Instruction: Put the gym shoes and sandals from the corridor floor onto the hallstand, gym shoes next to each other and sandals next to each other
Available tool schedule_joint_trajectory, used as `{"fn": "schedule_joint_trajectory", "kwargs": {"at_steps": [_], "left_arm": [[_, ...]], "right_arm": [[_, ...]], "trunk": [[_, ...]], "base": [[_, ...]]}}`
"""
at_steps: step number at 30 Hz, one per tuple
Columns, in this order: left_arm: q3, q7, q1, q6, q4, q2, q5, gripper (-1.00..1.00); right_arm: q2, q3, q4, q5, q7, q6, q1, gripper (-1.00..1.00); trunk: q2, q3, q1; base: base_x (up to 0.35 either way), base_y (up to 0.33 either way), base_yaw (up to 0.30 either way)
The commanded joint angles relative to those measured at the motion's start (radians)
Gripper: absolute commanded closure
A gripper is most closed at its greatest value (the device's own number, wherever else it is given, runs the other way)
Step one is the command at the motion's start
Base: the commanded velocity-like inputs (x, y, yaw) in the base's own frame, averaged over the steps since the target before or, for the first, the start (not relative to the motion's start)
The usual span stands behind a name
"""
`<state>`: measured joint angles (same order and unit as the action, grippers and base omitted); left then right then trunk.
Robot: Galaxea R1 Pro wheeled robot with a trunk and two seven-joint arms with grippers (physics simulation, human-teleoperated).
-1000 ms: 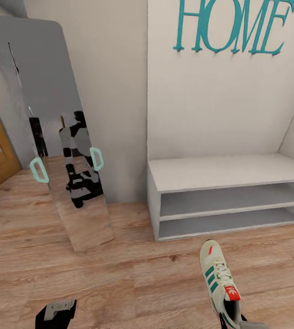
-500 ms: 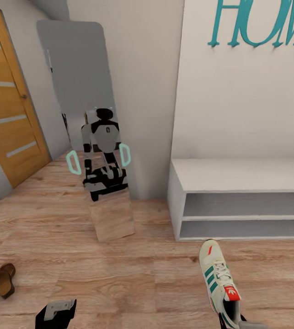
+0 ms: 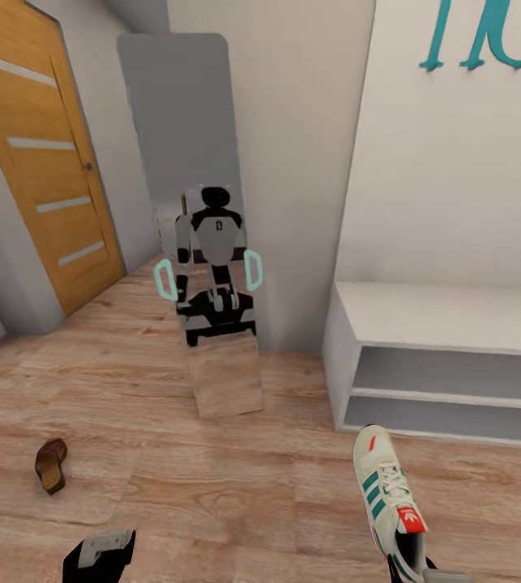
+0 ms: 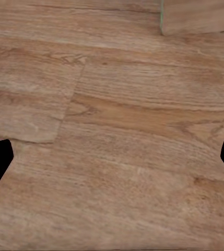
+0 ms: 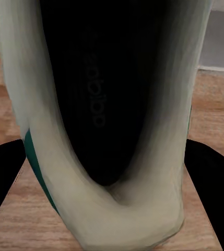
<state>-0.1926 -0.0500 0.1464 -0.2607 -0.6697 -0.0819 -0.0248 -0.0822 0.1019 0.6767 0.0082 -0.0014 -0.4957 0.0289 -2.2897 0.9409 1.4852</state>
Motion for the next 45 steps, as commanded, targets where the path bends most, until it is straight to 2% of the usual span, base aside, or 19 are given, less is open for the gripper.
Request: {"fn": "schedule_joint_trajectory", "kwargs": {"at_steps": [1, 10, 34, 45], "left_arm": [[-0.004, -0.005, 0.001, -0.003, 0.001, 0.001, -0.003, -1.0], [-0.004, -0.005, 0.001, -0.002, 0.001, 0.001, -0.001, -1.0], [-0.004, -0.005, 0.001, -0.002, 0.001, 0.001, -0.001, -1.0], [-0.004, -0.005, 0.001, -0.002, 0.001, 0.001, -0.001, -1.0]], "right_arm": [[0.0, 0.001, 0.0, 0.001, 0.0, -0.003, 0.0, 1.0], [0.0, 0.001, 0.0, 0.001, 0.0, -0.003, 0.0, 1.0], [0.0, 0.001, 0.0, 0.001, 0.003, -0.003, 0.0, 1.0], [-0.001, 0.001, 0.0, 0.001, 0.003, -0.003, 0.0, 1.0]], "trunk": [[0.0, 0.002, 0.0], [0.0, 0.011, 0.0], [0.0, 0.034, 0.0], [0.0, 0.045, 0.0]], "base": [[0.0, 0.0, 0.237], [0.0, 0.053, 0.237], [0.0, 0.29, 0.236], [0.0, 0.034, 0.235]]}}
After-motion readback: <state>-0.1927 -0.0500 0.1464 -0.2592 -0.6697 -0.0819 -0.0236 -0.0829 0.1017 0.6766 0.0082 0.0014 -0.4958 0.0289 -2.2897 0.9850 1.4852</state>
